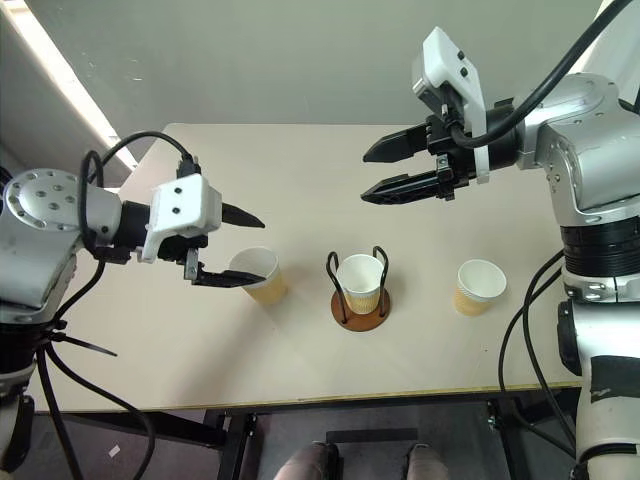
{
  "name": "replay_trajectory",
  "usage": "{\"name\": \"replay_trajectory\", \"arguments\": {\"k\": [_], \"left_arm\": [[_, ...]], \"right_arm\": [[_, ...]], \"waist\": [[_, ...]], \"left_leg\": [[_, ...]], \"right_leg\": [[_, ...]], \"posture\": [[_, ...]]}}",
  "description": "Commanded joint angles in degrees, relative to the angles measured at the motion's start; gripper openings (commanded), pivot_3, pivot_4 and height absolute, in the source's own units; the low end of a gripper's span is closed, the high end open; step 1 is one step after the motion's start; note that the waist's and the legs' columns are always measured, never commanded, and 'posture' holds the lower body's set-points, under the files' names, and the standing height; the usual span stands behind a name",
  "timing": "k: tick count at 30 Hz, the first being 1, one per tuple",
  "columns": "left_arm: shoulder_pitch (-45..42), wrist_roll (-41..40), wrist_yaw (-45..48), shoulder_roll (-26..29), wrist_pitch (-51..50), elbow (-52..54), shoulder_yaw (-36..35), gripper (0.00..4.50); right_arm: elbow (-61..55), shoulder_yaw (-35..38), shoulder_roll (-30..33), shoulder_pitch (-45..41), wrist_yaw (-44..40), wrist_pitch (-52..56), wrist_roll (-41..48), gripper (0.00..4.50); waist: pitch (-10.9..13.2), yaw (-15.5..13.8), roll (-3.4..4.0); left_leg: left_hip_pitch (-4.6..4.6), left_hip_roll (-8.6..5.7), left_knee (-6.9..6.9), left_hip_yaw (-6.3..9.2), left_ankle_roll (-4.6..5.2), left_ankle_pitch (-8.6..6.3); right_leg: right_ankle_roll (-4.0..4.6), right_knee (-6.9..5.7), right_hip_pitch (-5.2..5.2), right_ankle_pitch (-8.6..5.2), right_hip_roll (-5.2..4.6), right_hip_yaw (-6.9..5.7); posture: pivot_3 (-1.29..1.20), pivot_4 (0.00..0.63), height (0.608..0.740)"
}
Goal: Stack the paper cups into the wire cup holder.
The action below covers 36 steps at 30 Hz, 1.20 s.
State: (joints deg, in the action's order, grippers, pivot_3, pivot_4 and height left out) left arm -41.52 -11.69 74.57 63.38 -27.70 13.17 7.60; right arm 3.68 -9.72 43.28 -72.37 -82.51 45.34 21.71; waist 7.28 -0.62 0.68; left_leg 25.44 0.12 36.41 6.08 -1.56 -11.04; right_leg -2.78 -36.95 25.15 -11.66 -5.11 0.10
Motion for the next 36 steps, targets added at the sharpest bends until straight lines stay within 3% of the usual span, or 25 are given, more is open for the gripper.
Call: {"name": "replay_trajectory", "arguments": {"k": [1,19,34,36], "left_arm": [[1.78,3.31,-0.83,2.2,1.36,3.89,0.27,4.5],[4.91,14.63,-0.93,2.52,7.04,-1.51,5.66,4.5],[-1.32,16.7,2.22,-5.93,13.76,-14.41,9.82,4.5],[-1.59,16.11,3.21,-6.48,14.64,-15.29,9.7,4.1]], "right_arm": [[-1.95,1.39,2.06,-0.42,-2.46,2.03,3.15,2.89],[-1.8,0.82,3.43,-0.19,-4.34,3.24,6.52,2.89],[-5.03,0.52,4.83,2.05,-4.38,4.15,7.24,2.89],[-7.05,0.64,5.29,3.02,-4.32,4.9,7.93,2.96]], "waist": [[0.0,0.02,0.0],[0.0,0.09,0.0],[-0.01,0.06,-0.01],[-0.01,0.06,-0.02]], "left_leg": [[0.0,0.0,-0.03,0.01,0.01,-0.01],[-0.04,0.02,-0.12,0.01,0.04,-0.02],[-0.03,0.02,-0.11,0.0,0.03,-0.01],[-0.03,0.02,-0.12,0.0,0.03,-0.01]], "right_leg": [[0.0,-0.01,0.0,0.0,0.0,0.0],[0.08,-0.08,0.08,0.02,0.0,0.0],[0.14,-0.11,0.1,0.07,-0.01,0.0],[0.13,-0.11,0.1,0.07,0.0,-0.01]], "posture": [[0.0,0.15,0.74],[0.0,0.15,0.74],[0.0,0.15,0.74],[0.0,0.15,0.74]]}}
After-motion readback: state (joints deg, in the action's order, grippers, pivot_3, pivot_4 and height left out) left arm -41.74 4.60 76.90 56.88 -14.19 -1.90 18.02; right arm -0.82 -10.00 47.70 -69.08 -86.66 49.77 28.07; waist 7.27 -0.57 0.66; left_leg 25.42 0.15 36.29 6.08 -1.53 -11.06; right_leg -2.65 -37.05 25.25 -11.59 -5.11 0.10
